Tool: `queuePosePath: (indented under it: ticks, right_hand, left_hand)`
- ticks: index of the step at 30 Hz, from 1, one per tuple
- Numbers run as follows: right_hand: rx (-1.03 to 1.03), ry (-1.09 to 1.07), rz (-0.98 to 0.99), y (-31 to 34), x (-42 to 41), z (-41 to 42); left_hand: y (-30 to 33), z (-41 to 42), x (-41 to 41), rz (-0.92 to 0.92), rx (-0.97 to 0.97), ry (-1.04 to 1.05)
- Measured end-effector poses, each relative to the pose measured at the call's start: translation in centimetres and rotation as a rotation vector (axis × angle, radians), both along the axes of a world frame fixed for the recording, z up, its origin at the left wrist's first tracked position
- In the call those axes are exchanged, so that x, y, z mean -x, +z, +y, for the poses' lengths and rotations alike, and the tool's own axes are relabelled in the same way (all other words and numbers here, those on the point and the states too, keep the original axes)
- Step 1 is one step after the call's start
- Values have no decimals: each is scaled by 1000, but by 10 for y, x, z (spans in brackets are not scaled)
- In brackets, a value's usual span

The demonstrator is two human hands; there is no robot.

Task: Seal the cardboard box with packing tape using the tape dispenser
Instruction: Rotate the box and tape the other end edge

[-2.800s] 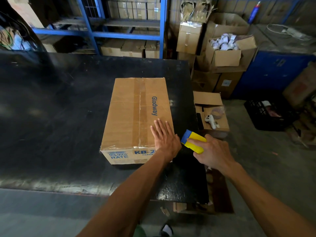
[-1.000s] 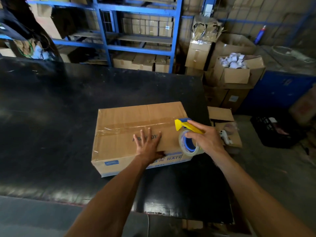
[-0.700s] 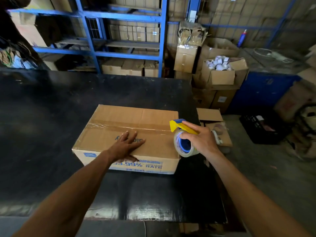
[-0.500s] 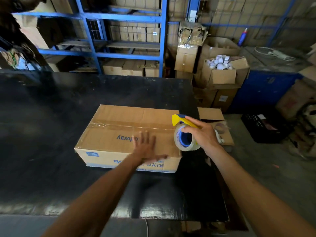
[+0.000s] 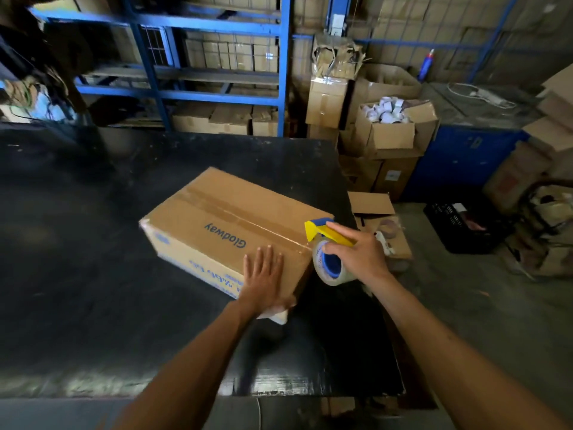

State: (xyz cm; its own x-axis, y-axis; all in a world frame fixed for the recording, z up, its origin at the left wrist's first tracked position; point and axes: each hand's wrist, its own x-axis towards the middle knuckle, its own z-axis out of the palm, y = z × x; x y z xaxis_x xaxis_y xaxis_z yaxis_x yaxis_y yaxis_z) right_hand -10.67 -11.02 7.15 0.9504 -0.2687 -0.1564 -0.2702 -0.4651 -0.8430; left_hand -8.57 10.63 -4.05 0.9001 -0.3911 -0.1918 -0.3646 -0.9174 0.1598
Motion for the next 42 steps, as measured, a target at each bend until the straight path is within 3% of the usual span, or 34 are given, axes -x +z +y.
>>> queuePosePath:
  ticks: [5, 11, 22, 33, 42]
  right_hand:
    - [-35, -4, 10, -2, -6, 11]
    - [-63, 56, 26, -2, -11, 29]
    - [-51, 57, 18, -10, -8, 31]
    - [-60, 96, 28, -19, -9, 32]
    - [-122, 130, 27, -24, -2, 20]
  left_hand:
    - [12, 64, -6, 34, 75, -204]
    - [9, 11, 13, 122, 38, 126]
    - [20, 101, -23, 190, -130, -213]
    - [3, 72, -5, 67, 8, -54]
    - [1, 66, -5, 45, -14, -52]
